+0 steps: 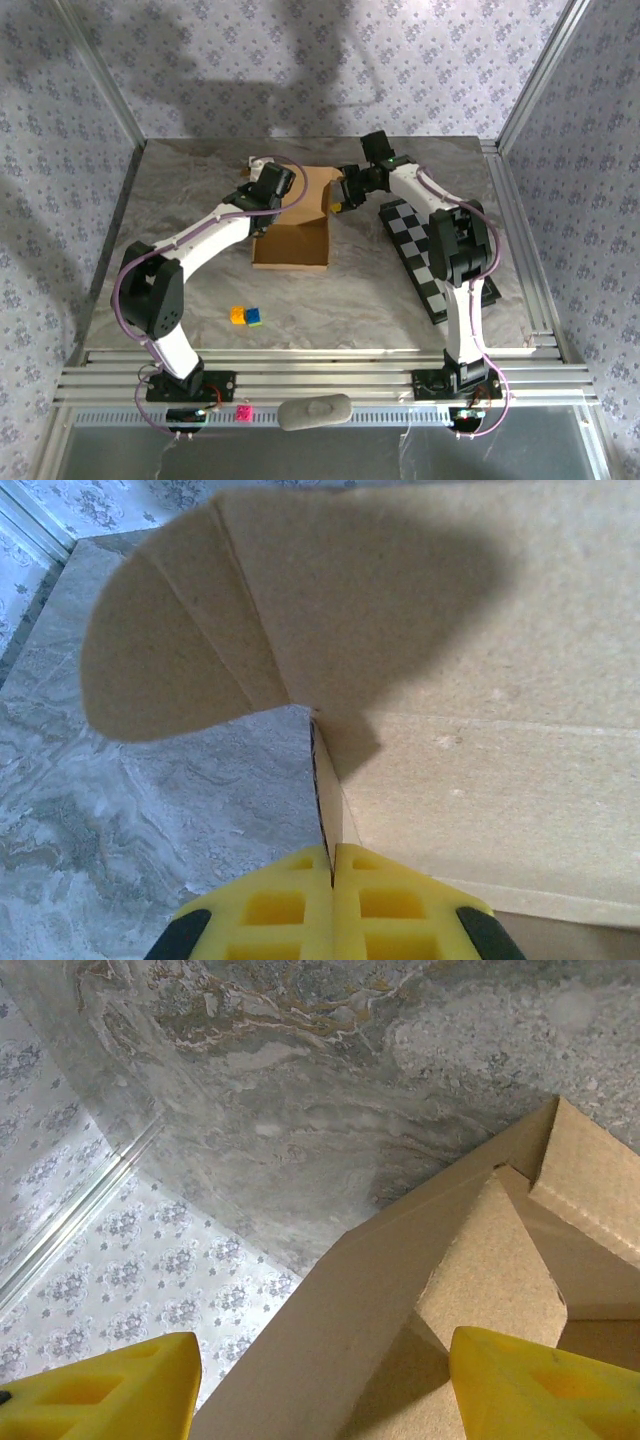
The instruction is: Fold the paper box
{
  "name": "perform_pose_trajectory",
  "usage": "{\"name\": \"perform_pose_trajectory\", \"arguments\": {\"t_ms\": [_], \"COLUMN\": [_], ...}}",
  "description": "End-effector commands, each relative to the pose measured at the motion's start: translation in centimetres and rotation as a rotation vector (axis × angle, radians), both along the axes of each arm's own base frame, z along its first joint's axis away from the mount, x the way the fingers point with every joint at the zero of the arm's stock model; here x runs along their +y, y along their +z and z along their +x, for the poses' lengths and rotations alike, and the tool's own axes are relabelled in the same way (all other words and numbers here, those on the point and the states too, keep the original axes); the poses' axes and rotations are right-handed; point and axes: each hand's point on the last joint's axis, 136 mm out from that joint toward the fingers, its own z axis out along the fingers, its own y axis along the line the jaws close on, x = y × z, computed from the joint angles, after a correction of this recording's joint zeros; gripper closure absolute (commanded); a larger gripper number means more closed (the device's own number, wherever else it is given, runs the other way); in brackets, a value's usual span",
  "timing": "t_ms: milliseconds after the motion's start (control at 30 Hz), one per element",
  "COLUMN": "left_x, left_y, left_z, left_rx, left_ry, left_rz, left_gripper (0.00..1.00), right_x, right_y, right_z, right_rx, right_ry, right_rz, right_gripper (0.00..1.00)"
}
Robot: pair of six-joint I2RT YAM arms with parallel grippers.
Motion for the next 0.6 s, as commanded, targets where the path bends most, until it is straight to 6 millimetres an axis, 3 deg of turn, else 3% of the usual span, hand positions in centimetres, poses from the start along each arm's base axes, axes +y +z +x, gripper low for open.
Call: {"name": "perform_pose_trajectory", "arguments": {"t_ms": [0, 567], "left_x": [-0.8, -1.1], "left_y": [1.6, 0.3], "left_z": [-0.1, -0.8], "left_rx": [-0.038, -0.024], "left_ry": [-0.014, 0.002], "left_rz": [-0.062, -0.151], "left_gripper": [1.00, 1.00], "right_x": [1.2, 3.5], "right_y": [2.2, 2.9], "right_z": [-1.3, -1.8], "right_rx": [0.018, 0.095], "right_ry": [0.005, -0.022], "right_rz": [0.054, 0.135], "right_gripper": [0.32, 0.32]}}
